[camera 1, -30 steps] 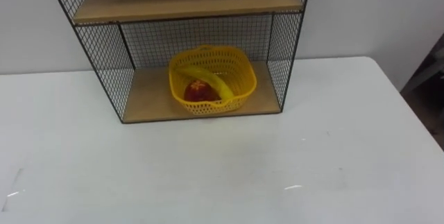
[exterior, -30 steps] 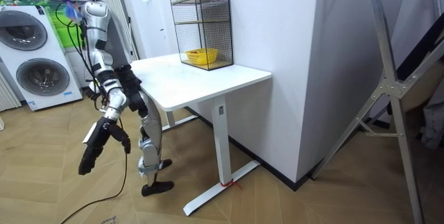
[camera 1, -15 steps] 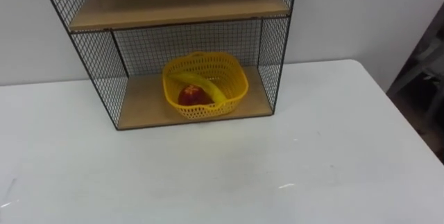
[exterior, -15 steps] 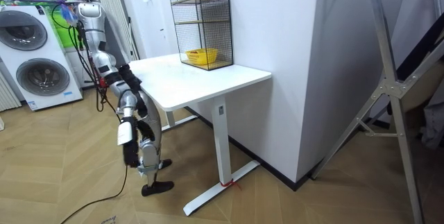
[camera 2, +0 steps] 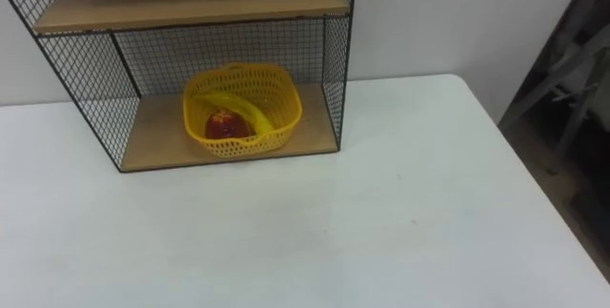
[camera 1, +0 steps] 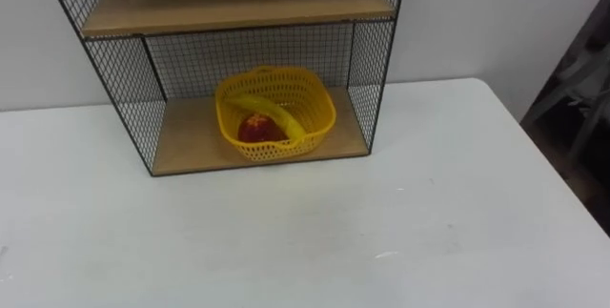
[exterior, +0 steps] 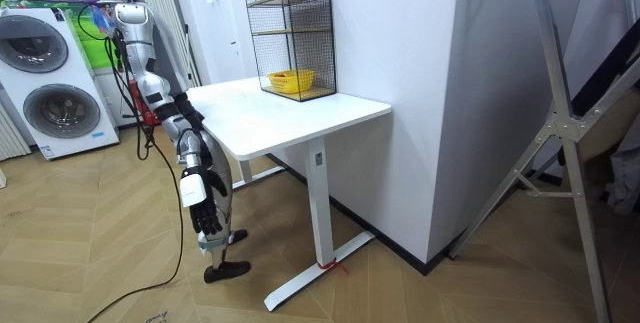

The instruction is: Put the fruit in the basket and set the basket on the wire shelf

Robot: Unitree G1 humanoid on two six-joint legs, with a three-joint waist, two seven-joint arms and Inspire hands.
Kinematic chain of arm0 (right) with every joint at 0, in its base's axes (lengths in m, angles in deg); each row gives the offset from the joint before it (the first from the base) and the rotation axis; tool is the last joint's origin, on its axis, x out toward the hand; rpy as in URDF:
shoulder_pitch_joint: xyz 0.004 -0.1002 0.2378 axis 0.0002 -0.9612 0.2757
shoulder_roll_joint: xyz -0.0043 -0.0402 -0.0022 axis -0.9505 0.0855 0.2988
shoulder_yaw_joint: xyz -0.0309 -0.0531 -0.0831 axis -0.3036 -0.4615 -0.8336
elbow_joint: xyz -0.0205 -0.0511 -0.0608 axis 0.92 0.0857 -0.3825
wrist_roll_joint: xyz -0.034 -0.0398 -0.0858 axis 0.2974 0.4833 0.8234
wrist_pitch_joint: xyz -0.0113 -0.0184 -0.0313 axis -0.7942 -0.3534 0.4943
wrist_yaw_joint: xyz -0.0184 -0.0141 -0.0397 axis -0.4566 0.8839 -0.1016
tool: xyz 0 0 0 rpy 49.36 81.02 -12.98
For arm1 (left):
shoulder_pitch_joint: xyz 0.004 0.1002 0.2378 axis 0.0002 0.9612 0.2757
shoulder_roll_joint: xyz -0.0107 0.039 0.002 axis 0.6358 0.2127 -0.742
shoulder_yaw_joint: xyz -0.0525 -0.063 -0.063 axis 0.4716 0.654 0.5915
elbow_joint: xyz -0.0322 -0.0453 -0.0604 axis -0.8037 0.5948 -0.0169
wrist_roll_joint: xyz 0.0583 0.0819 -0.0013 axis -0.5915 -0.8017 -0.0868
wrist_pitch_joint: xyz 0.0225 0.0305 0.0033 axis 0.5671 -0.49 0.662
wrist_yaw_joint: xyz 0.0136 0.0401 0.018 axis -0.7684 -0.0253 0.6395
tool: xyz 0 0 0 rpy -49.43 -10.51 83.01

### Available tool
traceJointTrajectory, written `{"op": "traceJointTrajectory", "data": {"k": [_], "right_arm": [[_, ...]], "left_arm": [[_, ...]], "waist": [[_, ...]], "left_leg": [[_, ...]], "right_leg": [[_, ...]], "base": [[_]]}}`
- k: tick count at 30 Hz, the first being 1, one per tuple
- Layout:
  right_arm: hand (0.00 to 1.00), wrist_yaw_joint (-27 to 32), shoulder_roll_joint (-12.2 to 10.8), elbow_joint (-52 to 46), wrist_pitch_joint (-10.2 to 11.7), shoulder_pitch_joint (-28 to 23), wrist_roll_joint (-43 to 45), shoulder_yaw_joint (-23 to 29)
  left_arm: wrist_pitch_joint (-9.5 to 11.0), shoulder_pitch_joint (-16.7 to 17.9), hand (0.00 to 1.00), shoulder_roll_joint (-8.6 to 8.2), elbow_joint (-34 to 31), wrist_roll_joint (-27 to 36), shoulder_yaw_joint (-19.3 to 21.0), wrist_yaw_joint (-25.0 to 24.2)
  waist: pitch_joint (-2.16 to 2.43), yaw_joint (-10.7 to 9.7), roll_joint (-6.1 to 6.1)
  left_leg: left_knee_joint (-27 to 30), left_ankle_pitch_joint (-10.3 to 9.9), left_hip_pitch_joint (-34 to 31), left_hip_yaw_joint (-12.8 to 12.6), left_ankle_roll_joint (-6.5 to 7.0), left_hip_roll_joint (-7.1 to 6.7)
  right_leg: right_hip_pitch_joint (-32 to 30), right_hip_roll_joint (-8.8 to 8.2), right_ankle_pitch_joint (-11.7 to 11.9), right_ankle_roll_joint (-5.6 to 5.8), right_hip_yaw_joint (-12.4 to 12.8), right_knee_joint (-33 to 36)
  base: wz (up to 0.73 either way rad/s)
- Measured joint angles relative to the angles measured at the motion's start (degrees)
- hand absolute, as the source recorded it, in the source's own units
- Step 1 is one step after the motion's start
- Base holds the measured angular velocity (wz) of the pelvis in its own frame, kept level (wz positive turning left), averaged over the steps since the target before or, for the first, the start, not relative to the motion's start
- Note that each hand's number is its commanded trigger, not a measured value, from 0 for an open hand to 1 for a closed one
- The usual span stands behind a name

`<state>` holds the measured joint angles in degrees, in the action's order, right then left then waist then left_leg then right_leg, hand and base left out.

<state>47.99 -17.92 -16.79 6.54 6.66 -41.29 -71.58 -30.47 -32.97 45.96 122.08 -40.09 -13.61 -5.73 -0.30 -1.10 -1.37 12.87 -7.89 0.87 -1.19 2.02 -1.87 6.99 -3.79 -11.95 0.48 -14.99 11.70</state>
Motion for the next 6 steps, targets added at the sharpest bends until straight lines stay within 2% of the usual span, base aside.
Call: {"op": "traceJointTrajectory", "data": {"k": [6], "right_arm": [[0.00,-4.1,0.0,1.3,-2.1,0.3,0.1,-0.6]], "left_arm": [[-2.6,-0.1,0.00,-0.29,0.9,-0.2,0.1,-1.8]], "waist": [[0.04,0.3,0.08]], "left_leg": [[0.0,0.0,0.5,0.0,-0.01,0.03]], "right_leg": [[0.6,0.03,0.1,0.04,0.0,0.0]], "base": [[0.00]]}}
